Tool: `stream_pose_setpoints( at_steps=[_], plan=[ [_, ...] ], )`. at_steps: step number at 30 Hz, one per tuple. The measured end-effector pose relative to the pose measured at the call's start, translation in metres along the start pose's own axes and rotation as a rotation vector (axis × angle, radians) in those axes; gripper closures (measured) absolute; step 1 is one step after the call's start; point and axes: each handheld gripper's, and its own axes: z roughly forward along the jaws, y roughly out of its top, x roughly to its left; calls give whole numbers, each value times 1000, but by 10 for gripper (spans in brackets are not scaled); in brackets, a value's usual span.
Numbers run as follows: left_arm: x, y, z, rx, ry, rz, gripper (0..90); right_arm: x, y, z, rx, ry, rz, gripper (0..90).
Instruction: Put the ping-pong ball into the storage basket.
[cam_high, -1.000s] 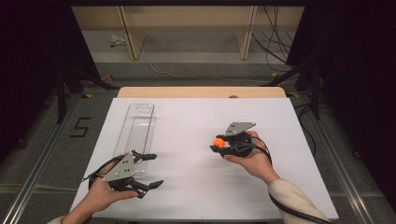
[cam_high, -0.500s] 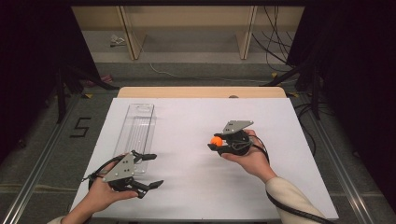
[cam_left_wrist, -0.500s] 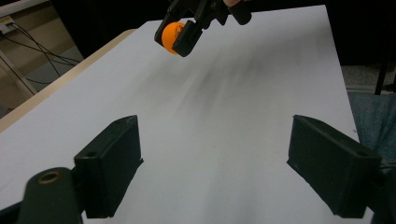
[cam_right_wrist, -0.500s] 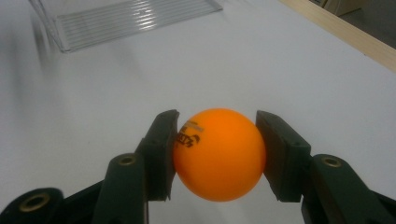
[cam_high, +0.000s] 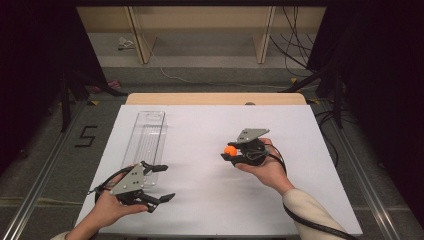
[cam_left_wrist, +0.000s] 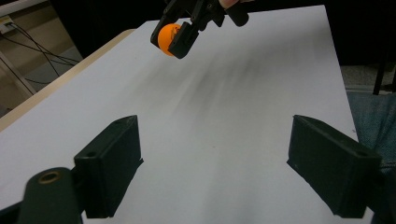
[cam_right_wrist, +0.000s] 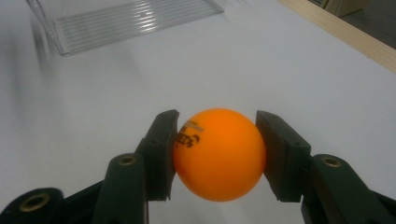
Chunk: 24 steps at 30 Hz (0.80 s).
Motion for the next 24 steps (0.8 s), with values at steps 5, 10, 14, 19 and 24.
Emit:
stream_pose_setpoints(
  at_steps=[5, 10, 14, 19, 24],
  plan=[
    [0, 0, 0, 0, 0, 0, 169, 0, 1, 1, -3, 2, 0, 514],
    [0, 0, 0, 0, -1, 1, 169, 0, 3, 3, -4, 1, 1, 514],
    [0, 0, 0, 2, -2, 1, 169, 0, 4, 5, -5, 4, 1, 514],
    [0, 0, 0, 2, -3, 1, 168, 1, 5, 7, -6, 5, 0, 514],
    [0, 0, 0, 0, -1, 2, 169, 1, 6, 9, -8, 7, -2, 514]
  ],
)
